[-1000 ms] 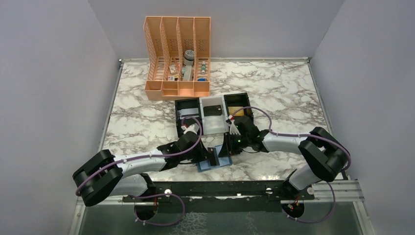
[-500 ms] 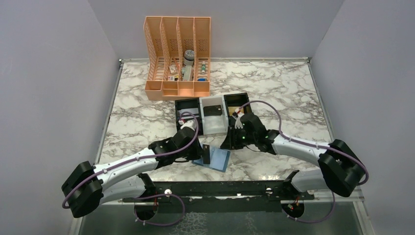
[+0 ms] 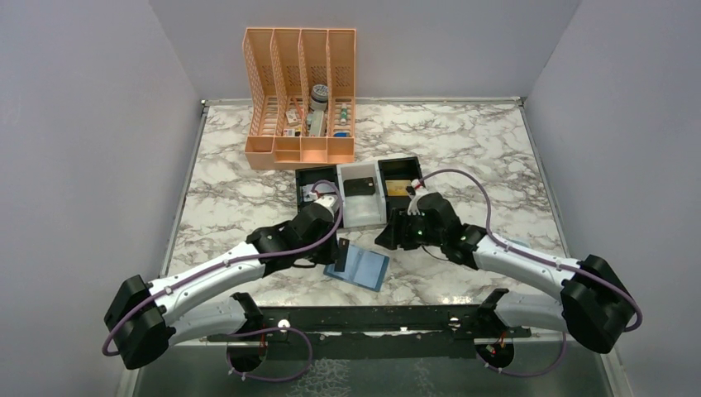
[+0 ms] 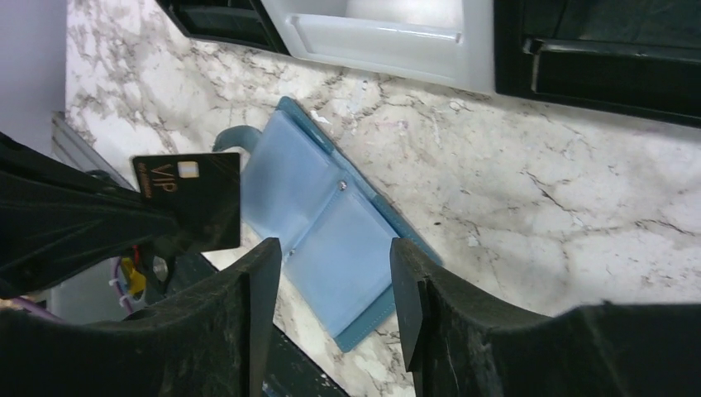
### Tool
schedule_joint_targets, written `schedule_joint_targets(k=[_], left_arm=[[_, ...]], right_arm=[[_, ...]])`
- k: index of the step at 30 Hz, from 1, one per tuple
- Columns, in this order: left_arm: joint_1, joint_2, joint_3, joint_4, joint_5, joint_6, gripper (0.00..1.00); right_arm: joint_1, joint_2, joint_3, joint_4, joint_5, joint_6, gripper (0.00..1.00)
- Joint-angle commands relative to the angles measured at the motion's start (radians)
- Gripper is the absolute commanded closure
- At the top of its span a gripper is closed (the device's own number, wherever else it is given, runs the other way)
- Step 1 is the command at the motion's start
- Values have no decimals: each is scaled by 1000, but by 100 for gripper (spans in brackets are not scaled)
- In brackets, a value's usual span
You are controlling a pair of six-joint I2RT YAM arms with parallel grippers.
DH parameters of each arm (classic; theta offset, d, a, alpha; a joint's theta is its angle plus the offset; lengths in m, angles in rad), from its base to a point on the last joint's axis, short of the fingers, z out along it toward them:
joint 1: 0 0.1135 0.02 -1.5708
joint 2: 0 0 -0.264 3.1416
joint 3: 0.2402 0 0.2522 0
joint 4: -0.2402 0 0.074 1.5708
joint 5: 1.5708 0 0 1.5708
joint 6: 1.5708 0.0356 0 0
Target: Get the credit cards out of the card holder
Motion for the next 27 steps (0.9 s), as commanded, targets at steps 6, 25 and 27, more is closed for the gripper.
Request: schedule_joint_targets(k=[6, 25, 27], left_arm=[[295, -137, -65, 188, 417, 86, 100], [412, -216, -266, 861, 745, -276, 100], [409, -216, -258, 876, 746, -276, 100]], right_arm=[[-121, -114, -116, 99, -47, 73, 37], [-240, -145, -75, 482, -650, 104, 35], [-237, -92, -68, 542, -703, 147, 39]])
